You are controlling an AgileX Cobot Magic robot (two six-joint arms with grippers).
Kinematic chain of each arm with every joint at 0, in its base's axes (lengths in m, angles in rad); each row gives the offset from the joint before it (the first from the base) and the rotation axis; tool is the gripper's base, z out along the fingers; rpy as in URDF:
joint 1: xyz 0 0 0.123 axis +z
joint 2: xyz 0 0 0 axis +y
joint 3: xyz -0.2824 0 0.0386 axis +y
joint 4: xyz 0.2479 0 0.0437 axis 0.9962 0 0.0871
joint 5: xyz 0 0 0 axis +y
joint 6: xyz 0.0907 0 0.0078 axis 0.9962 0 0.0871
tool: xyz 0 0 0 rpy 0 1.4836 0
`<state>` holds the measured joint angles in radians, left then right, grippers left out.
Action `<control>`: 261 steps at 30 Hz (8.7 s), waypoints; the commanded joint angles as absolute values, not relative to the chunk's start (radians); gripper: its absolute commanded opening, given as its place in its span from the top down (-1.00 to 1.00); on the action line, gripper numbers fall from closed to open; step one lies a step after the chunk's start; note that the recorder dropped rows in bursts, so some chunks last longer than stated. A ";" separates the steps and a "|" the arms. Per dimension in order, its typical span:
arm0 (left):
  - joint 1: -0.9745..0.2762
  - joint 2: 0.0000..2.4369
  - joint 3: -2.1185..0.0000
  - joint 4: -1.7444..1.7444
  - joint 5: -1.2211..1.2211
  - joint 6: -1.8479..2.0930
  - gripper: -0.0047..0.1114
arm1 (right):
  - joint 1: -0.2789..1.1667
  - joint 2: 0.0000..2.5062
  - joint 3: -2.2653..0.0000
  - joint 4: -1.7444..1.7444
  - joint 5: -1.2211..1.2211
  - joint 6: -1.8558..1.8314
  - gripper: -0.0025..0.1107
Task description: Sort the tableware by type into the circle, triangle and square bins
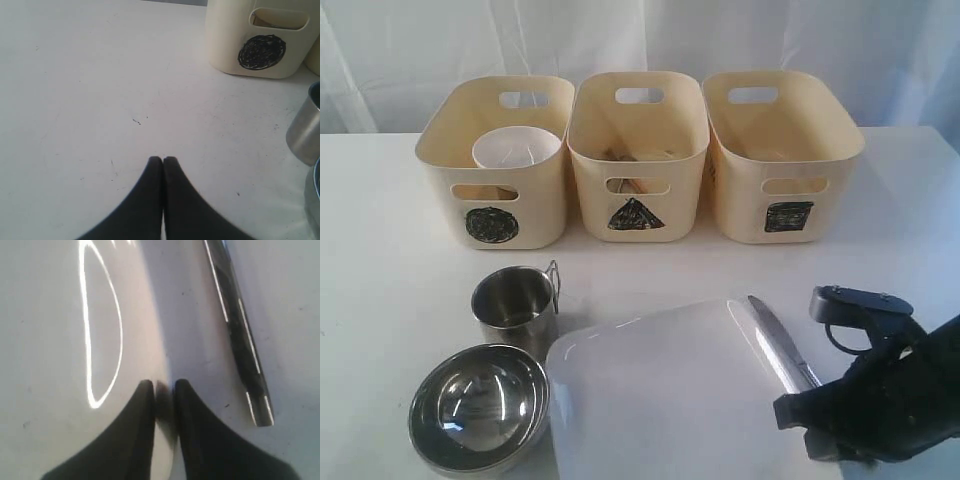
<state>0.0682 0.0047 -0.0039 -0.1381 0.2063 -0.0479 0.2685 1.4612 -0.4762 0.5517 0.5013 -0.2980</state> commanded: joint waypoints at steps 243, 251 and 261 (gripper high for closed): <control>0.067 0.000 0.000 -0.141 0.203 -0.047 0.92 | 0.049 1.317 -1.058 0.528 0.918 -0.564 0.96; 0.067 0.000 0.000 -0.141 0.203 -0.047 0.92 | 0.047 1.317 -1.131 0.499 0.921 -0.548 0.96; 0.067 0.000 0.000 -0.141 0.203 -0.047 0.92 | -0.051 1.317 -1.177 0.492 0.930 -0.546 0.96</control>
